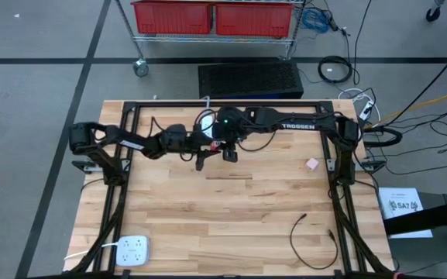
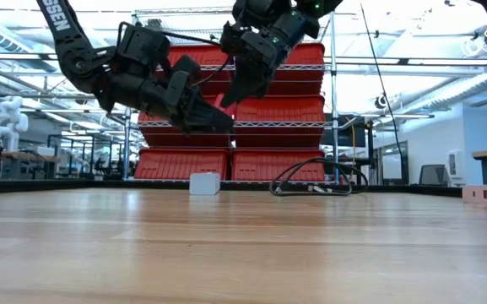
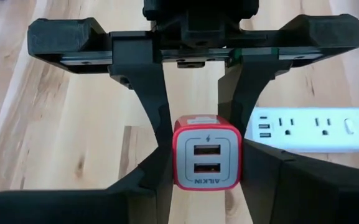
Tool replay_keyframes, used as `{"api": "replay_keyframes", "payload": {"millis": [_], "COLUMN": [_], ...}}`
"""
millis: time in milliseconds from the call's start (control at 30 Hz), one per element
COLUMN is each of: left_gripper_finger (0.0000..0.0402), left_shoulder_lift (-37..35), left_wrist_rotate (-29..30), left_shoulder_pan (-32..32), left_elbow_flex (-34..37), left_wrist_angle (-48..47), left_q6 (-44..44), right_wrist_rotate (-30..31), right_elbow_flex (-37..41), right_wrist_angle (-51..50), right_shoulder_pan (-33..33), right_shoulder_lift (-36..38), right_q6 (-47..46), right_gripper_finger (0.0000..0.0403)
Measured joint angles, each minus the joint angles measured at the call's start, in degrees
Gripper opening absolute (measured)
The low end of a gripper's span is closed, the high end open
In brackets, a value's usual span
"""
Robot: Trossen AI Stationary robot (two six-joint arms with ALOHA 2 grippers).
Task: Insert USB
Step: Insert the pink charger adapter into the top white outlet extension
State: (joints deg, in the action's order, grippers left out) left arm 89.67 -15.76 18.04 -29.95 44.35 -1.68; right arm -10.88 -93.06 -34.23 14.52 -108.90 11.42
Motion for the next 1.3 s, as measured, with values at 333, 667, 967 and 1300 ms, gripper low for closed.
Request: {"api": "replay_keyframes", "payload": {"millis": [333,667,967,1300], "left_gripper_finger": [0.0186,0.0189,0.019,0.0177], "left_shoulder_lift": [-0.71,-4.52,-15.79,-11.47], "left_wrist_rotate": [-0.03,2.45,4.82,22.24], "left_shoulder_pan": [-0.58,-0.8,1.74,5.95], "left_elbow_flex": [0.22,1.33,8.59,11.25], "left_wrist_angle": [-2.64,-8.08,-8.63,-8.72], "left_q6": [2.6,-0.19,-0.25,0.94], "right_wrist_rotate": [0.7,1.24,0.52,0.59], "right_elbow_flex": [-0.24,-0.22,-0.2,-0.04], "right_wrist_angle": [2.25,2.06,1.96,2.22], "right_shoulder_pan": [0.09,1.2,4.19,4.59], "right_shoulder_lift": [0.67,2.8,2.05,-2.23], "right_q6": [0.2,0.22,1.86,4.0], "right_gripper_finger": [0.0119,0.0119,0.0119,0.0119]}}
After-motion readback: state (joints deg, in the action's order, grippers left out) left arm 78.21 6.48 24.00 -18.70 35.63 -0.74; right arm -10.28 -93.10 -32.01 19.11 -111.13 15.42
